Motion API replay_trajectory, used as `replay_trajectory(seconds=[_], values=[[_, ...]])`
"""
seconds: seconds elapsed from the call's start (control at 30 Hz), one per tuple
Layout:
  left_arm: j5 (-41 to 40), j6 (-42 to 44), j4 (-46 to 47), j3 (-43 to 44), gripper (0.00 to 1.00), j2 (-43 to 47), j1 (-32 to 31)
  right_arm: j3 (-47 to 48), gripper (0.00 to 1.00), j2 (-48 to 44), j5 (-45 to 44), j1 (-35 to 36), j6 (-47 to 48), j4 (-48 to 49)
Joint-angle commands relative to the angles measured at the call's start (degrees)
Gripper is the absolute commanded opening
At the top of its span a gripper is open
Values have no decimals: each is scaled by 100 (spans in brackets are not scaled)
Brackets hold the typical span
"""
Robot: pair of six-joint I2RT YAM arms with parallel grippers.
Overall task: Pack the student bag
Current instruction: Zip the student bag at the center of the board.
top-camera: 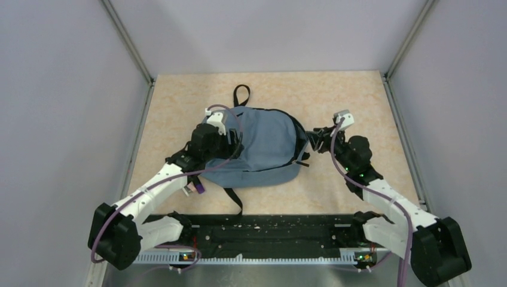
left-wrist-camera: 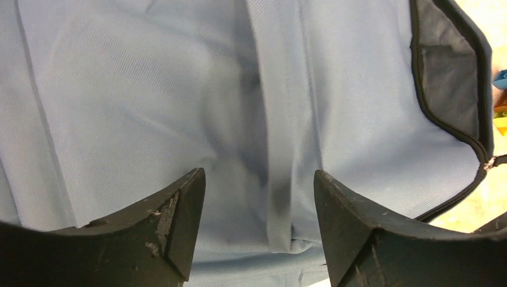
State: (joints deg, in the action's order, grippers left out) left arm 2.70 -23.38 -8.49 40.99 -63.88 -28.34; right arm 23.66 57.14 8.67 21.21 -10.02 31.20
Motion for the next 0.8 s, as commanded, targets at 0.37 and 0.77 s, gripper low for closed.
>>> replay_trajectory(seconds=[0.37,0.77], values=[[752,1530,1400,672,74,-513,-1658,119,63,-1319,1417,-11,-1087,-2733],[-7,1673,1423,799,74,-718,-2123,-114,62,-1487,1714,-12,-815,-3486]])
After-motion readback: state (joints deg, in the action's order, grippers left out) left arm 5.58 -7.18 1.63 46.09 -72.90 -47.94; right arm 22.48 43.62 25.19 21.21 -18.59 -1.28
